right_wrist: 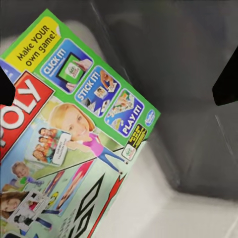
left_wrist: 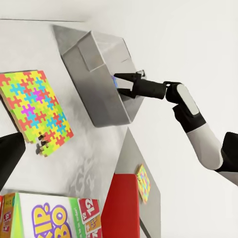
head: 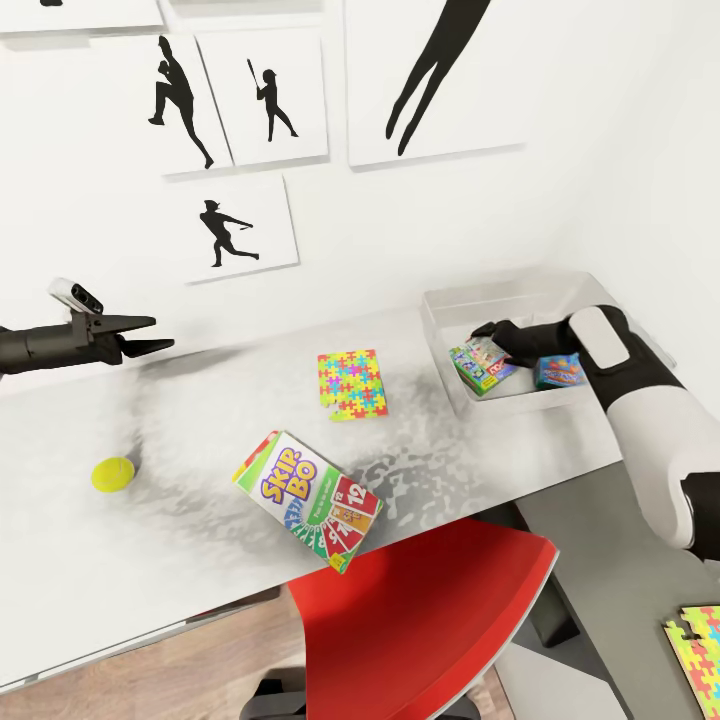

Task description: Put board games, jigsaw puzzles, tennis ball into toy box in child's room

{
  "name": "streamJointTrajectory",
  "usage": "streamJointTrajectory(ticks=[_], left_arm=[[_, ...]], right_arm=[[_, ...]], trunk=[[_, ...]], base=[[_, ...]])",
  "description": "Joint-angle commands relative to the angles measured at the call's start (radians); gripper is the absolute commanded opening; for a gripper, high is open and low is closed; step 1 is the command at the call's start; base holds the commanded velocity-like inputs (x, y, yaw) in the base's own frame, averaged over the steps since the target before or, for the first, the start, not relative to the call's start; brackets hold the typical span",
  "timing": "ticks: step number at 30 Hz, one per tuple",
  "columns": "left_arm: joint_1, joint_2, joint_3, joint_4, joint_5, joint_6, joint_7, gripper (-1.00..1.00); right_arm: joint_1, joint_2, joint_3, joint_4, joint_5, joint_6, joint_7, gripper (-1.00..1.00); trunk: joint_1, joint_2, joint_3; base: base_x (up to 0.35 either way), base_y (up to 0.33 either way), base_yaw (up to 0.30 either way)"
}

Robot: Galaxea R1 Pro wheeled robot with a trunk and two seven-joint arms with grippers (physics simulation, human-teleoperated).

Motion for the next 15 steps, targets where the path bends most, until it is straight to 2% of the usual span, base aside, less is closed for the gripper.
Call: streamJointTrajectory(ticks=[1,15], left_arm=[[-0.001,0.001,-0.004,0.001,0.0,0.011,-0.006,1.0],[-0.002,0.001,-0.004,0.001,0.0,0.011,-0.006,1.0]], right_arm=[[-0.001,-0.002,0.006,-0.005,-0.01,0.002,-0.009,1.0],[-0.001,-0.007,0.006,-0.022,-0.01,0.012,-0.014,1.0]], trunk=[[0.001,-0.002,-0.002],[0.001,-0.002,-0.001]], base=[[0.0,0.0,0.0],[0.0,0.0,0.0]])
